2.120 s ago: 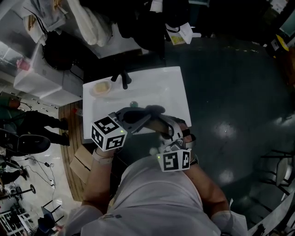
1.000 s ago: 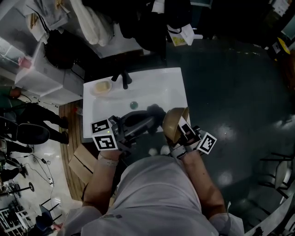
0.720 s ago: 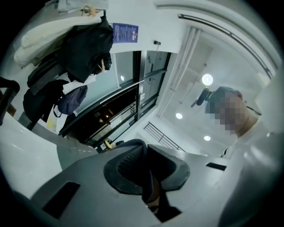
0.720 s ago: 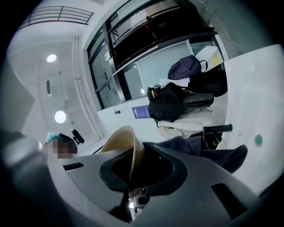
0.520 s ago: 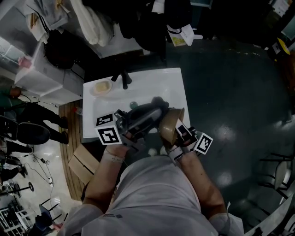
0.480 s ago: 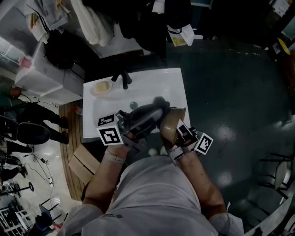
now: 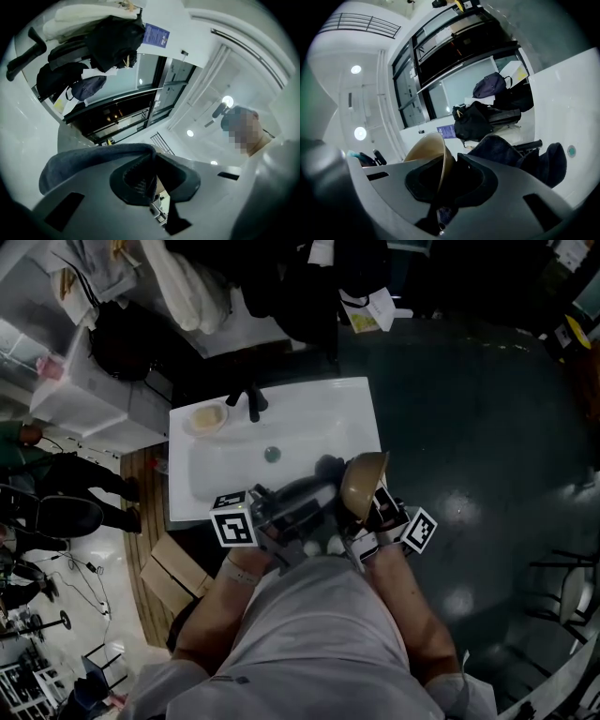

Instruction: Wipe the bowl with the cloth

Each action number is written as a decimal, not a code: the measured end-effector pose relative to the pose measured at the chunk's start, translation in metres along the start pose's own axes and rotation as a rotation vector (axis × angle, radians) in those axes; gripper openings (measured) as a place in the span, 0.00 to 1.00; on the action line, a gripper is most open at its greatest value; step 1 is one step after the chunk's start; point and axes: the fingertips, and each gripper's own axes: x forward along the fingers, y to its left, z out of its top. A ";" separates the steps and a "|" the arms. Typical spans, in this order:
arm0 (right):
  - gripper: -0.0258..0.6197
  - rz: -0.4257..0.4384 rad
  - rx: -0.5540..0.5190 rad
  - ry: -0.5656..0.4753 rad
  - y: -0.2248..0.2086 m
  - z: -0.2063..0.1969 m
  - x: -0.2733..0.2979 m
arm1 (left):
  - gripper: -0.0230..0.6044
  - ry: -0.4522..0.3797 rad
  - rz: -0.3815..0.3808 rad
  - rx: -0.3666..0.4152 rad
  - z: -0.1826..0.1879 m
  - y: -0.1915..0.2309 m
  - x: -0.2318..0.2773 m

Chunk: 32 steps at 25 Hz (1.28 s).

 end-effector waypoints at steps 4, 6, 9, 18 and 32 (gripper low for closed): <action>0.13 -0.005 0.038 0.032 -0.005 -0.008 0.001 | 0.10 -0.007 -0.032 -0.009 0.004 -0.008 -0.007; 0.13 -0.021 0.074 0.050 -0.010 -0.013 0.003 | 0.10 -0.021 -0.064 0.001 0.012 -0.016 -0.009; 0.13 -0.060 0.113 0.087 -0.021 -0.024 0.003 | 0.10 -0.056 -0.116 0.015 0.030 -0.029 -0.009; 0.13 -0.059 0.121 0.170 -0.016 -0.044 0.006 | 0.10 -0.115 -0.071 0.055 0.053 -0.018 -0.002; 0.13 -0.021 0.142 0.061 -0.011 -0.022 0.004 | 0.10 -0.066 -0.050 -0.116 0.007 0.001 -0.009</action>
